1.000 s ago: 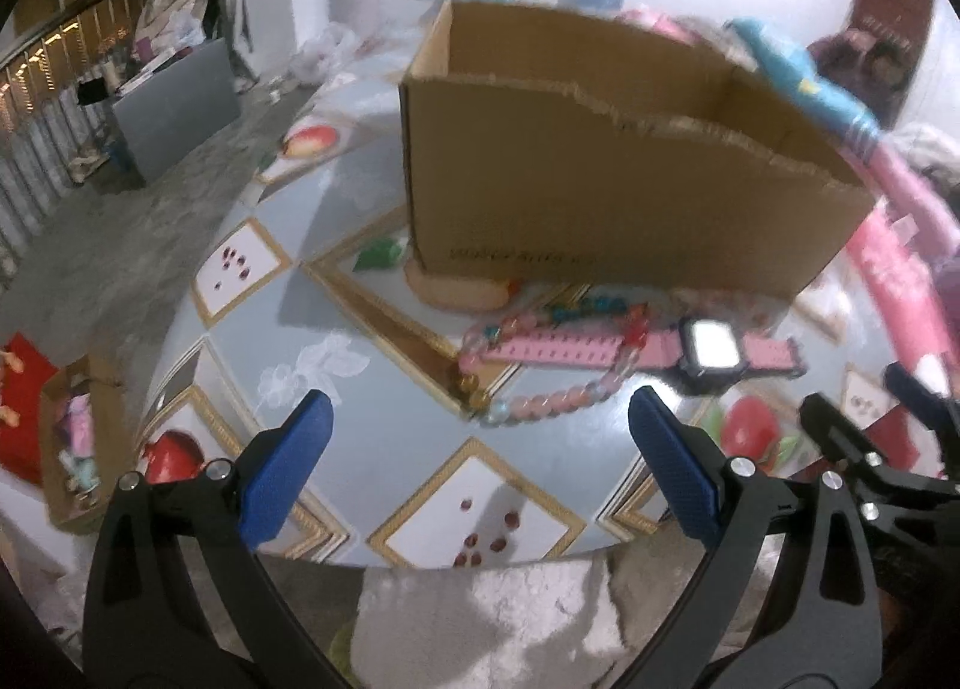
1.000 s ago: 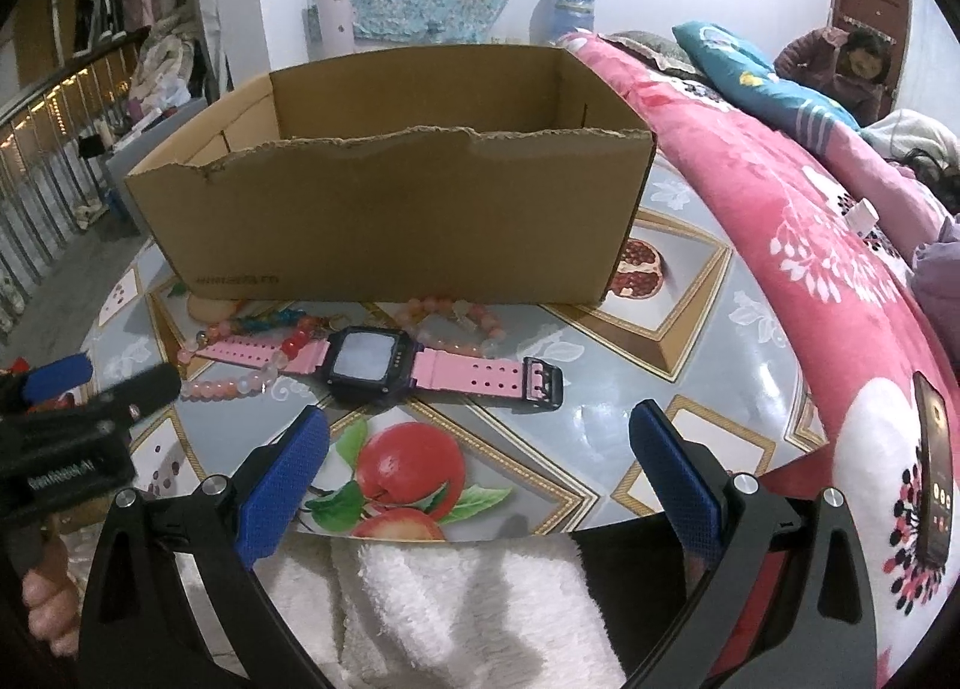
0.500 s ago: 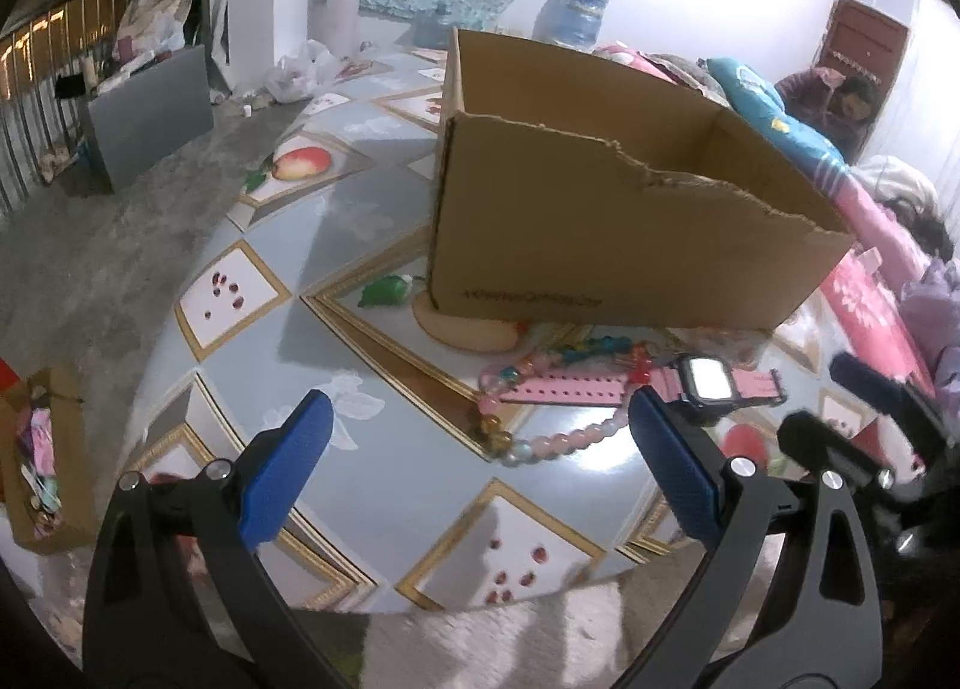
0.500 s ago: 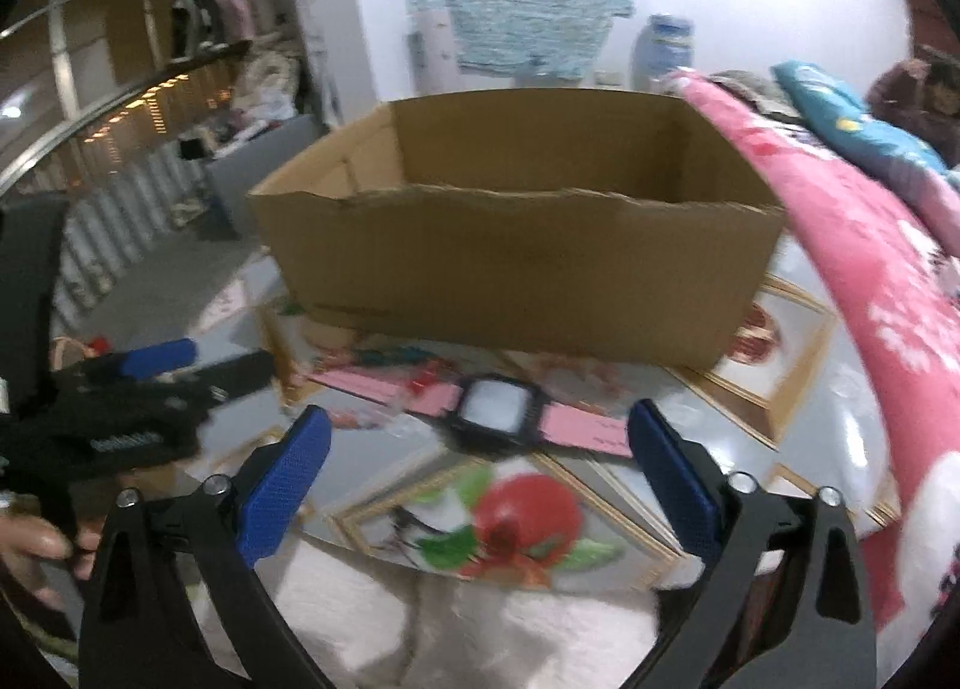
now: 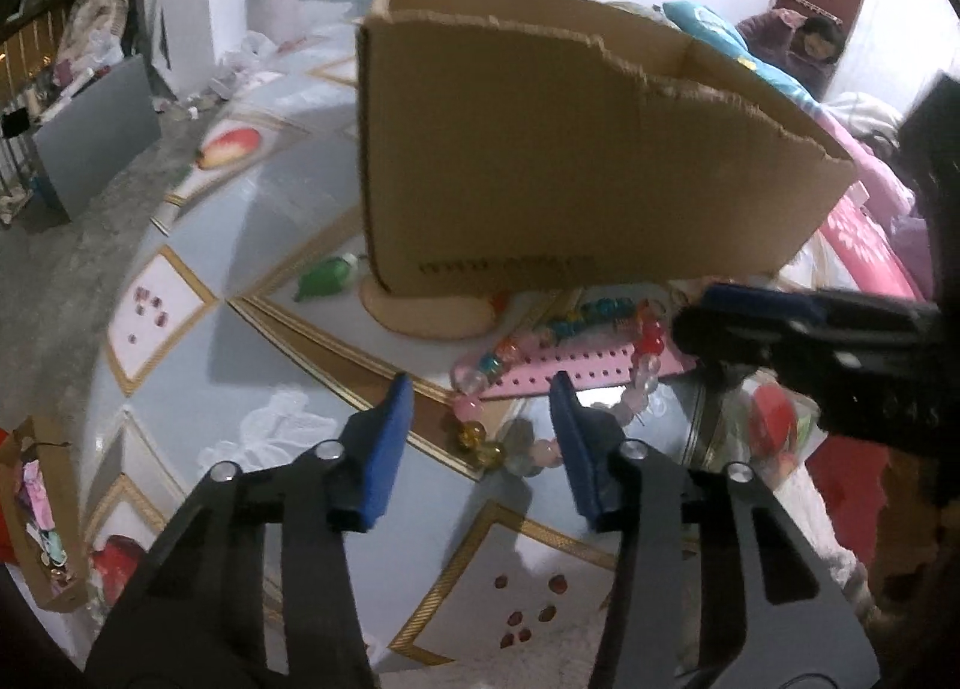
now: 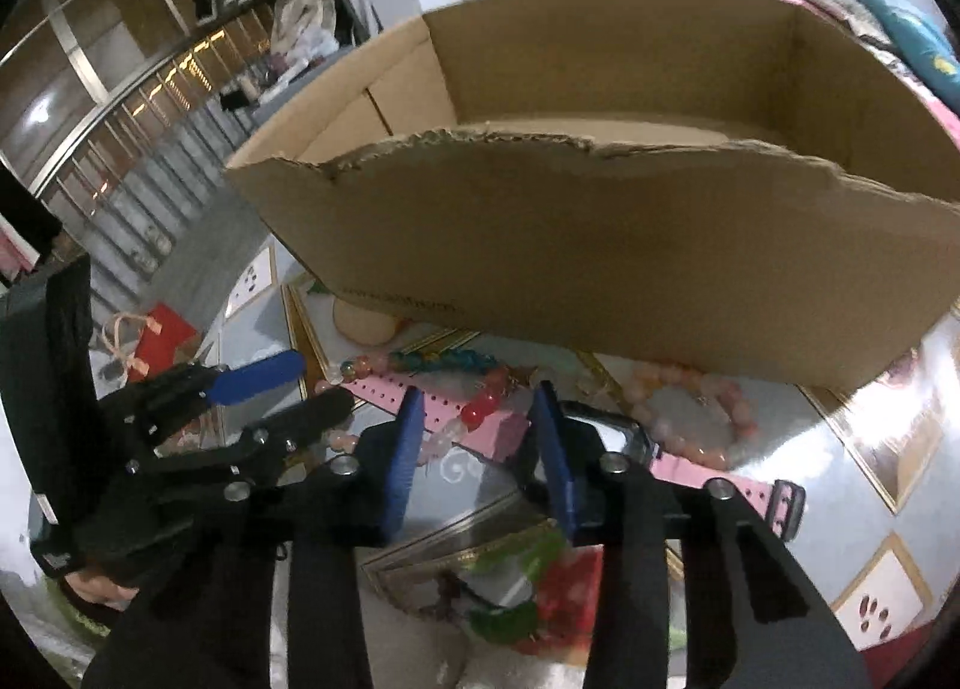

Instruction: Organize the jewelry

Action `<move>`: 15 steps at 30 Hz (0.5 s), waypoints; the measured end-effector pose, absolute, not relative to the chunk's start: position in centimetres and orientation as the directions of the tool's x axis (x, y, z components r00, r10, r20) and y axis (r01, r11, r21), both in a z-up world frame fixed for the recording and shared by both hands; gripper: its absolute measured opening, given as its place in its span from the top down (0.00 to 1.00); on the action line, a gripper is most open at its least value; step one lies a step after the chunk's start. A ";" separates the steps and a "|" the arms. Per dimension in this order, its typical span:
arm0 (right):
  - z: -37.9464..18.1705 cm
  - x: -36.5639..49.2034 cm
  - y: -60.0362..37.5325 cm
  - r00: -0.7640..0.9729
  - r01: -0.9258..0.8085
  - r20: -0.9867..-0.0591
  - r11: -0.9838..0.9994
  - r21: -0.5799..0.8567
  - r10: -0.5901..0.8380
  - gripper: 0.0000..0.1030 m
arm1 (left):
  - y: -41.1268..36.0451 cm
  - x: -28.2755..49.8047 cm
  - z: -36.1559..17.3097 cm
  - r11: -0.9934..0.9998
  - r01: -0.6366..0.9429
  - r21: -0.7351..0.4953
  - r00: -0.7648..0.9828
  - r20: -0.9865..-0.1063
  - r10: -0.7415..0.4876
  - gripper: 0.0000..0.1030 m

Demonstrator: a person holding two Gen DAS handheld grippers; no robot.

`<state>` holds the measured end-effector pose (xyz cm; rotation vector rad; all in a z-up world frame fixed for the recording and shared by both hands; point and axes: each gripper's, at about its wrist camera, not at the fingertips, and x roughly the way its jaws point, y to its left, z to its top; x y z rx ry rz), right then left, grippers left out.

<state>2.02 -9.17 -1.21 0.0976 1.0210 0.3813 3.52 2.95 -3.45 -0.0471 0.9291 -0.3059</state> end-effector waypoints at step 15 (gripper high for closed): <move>-2.4 4.7 -6.9 0.334 -0.326 -0.898 0.929 0.174 0.286 0.90 | 3.0 3.0 -3.9 0.958 0.243 -0.153 0.582 -0.767 -0.270 0.91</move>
